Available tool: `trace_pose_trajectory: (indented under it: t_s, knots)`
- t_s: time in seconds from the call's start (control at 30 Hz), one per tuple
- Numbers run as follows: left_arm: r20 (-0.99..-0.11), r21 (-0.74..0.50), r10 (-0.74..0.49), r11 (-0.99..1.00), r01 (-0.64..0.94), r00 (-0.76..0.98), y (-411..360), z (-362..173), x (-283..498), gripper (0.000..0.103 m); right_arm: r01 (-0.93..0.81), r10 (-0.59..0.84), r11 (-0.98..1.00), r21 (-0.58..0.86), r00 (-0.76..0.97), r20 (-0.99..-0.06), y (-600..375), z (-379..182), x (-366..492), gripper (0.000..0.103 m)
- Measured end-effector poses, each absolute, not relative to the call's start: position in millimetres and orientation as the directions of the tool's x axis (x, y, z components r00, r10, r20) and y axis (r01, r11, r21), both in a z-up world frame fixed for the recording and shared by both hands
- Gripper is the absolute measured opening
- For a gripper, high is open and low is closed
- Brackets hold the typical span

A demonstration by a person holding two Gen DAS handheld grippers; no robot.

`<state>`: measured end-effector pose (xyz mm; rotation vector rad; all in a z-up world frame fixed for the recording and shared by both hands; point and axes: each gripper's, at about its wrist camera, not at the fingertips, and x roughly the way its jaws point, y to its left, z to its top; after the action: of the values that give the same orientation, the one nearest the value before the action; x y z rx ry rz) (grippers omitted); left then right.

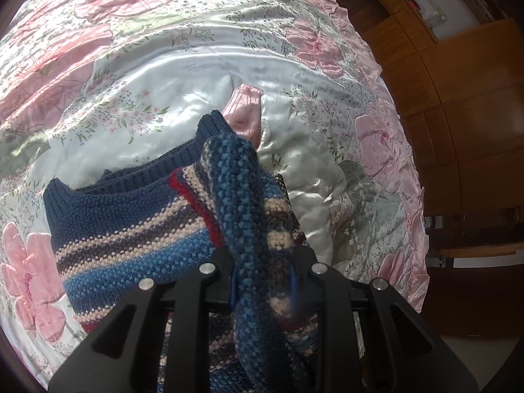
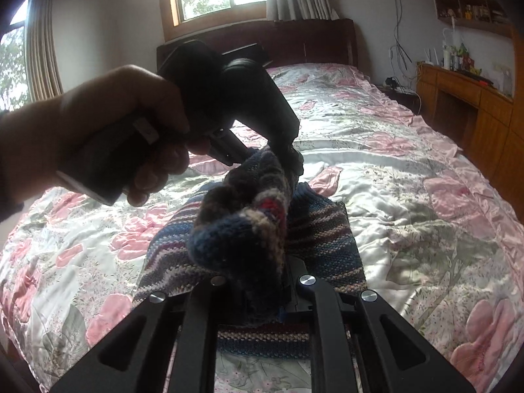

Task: Fold small clothes
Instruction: 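Fold the lifted edge over the sweater and lower it with the right gripper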

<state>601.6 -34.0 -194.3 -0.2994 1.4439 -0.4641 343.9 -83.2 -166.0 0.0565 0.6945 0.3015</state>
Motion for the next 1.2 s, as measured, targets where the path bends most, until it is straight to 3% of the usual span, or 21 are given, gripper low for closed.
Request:
trace_pose_trajectory:
  t_s: [0.5,0.6,0.63,0.67,0.73,0.9,1.1,1.2]
  knots:
    - [-0.936,-0.346,-0.352,0.927,0.147,0.018,-94,-244,608,0.022,-0.15,0.413,0.892,0.426,0.652,-0.636,-150,-221,348,0.012]
    - [-0.937,-0.339,-0.347,0.926,0.166,0.024,-99,-244,605,0.031,-0.165,0.469,0.858,0.486,0.636,-0.613,-158,-228,348,0.014]
    - [-0.933,-0.349,-0.358,0.922,0.17,0.025,-99,-242,605,0.044,-0.167,0.491,0.842,0.512,0.63,-0.602,-161,-230,348,0.015]
    - [-0.929,-0.358,-0.368,0.918,0.174,0.033,-99,-239,604,0.055,-0.168,0.512,0.826,0.538,0.621,-0.593,-165,-233,348,0.021]
    - [-0.931,-0.342,-0.361,0.918,0.198,0.063,-99,-227,600,0.066,-0.164,0.556,0.788,0.593,0.604,-0.571,-173,-237,348,0.032]
    - [-0.908,-0.319,-0.372,0.912,0.259,0.192,-70,-180,579,0.071,-0.148,0.685,0.655,0.741,0.531,-0.499,-200,-245,353,0.072]
    - [-0.741,-0.566,-0.623,0.78,0.267,0.248,-9,-155,517,0.077,-0.068,0.831,0.464,0.883,0.378,-0.407,-220,-259,385,0.081]
    - [-0.691,-0.626,-0.684,0.728,0.278,0.235,1,-174,489,0.076,-0.044,0.849,0.465,0.884,0.306,-0.432,-215,-257,412,0.082]
